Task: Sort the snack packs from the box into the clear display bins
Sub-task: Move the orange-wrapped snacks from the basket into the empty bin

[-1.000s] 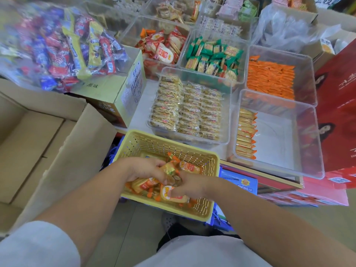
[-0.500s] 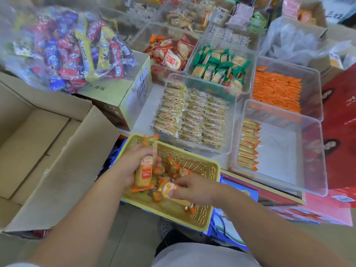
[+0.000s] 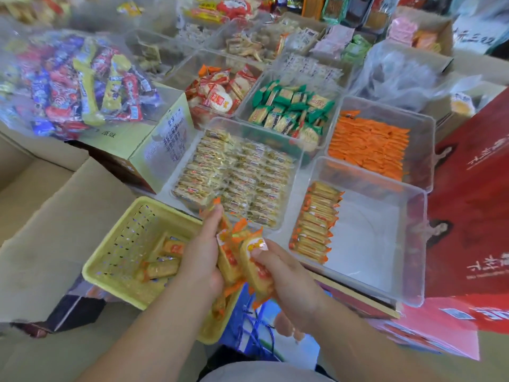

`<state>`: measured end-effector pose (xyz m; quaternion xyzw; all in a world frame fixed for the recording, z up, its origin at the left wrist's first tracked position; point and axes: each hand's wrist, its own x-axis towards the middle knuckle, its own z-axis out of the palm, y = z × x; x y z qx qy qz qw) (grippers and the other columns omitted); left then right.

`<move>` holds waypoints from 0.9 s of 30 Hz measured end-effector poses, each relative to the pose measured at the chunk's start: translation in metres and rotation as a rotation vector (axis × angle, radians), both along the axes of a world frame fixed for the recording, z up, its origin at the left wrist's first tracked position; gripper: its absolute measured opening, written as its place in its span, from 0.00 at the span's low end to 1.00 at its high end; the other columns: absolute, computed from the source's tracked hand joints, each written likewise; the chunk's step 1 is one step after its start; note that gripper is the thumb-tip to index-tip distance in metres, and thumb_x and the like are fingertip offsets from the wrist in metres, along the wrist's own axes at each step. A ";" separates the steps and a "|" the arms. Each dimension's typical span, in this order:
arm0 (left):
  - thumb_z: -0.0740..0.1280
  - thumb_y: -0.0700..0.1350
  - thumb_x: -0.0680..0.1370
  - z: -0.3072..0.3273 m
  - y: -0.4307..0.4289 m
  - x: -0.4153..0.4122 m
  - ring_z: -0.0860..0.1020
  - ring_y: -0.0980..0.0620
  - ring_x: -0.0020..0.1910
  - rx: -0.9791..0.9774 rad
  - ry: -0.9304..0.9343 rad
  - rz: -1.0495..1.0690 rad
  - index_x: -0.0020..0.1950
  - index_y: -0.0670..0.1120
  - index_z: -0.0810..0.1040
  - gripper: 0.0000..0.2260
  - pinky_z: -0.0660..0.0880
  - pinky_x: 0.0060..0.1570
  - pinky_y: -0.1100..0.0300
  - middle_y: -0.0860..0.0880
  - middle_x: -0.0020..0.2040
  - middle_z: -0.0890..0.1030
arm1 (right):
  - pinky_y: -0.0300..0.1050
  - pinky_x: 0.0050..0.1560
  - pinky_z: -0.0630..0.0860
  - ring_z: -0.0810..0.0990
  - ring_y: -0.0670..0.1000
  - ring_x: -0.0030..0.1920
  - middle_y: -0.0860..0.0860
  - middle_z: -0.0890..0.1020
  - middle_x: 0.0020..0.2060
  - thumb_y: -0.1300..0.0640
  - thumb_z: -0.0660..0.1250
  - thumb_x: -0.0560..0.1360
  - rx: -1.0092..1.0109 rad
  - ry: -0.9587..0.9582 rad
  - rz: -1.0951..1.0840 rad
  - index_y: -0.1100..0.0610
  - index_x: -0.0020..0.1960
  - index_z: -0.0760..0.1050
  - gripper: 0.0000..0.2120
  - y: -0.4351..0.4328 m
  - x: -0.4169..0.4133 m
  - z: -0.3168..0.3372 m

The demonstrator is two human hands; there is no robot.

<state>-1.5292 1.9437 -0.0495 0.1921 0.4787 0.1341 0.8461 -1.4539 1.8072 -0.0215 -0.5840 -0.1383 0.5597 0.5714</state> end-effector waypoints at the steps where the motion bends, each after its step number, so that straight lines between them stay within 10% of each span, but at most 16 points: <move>1: 0.77 0.62 0.68 0.003 -0.011 0.009 0.87 0.38 0.44 0.049 0.031 0.019 0.57 0.44 0.85 0.26 0.83 0.42 0.39 0.38 0.50 0.87 | 0.41 0.32 0.76 0.82 0.51 0.40 0.52 0.83 0.41 0.50 0.66 0.78 0.004 0.050 -0.002 0.53 0.54 0.81 0.09 -0.008 0.007 -0.001; 5: 0.76 0.61 0.68 0.007 -0.053 0.038 0.85 0.41 0.47 0.240 0.078 0.124 0.56 0.49 0.85 0.23 0.81 0.54 0.38 0.41 0.51 0.86 | 0.50 0.40 0.80 0.84 0.60 0.46 0.57 0.84 0.46 0.44 0.70 0.69 0.024 0.152 0.080 0.48 0.55 0.79 0.16 -0.043 0.035 -0.015; 10: 0.69 0.73 0.66 0.014 -0.100 0.066 0.85 0.39 0.49 0.313 0.181 0.065 0.67 0.42 0.79 0.42 0.82 0.55 0.39 0.41 0.51 0.85 | 0.63 0.43 0.70 0.84 0.60 0.42 0.55 0.85 0.45 0.41 0.70 0.67 0.016 0.115 0.083 0.39 0.61 0.75 0.21 -0.079 0.063 -0.030; 18: 0.69 0.70 0.70 0.022 -0.156 0.081 0.82 0.42 0.63 0.344 0.152 -0.126 0.70 0.48 0.78 0.36 0.75 0.67 0.38 0.42 0.65 0.83 | 0.66 0.58 0.78 0.82 0.58 0.56 0.52 0.83 0.52 0.41 0.65 0.68 0.130 -0.170 -0.047 0.42 0.54 0.79 0.16 -0.096 0.095 -0.033; 27: 0.71 0.60 0.68 0.037 -0.167 0.111 0.87 0.41 0.50 0.267 0.149 -0.206 0.67 0.46 0.79 0.31 0.83 0.37 0.50 0.38 0.57 0.85 | 0.65 0.63 0.77 0.81 0.52 0.62 0.48 0.82 0.58 0.40 0.63 0.70 0.130 -0.068 0.028 0.37 0.64 0.75 0.21 -0.100 0.108 -0.051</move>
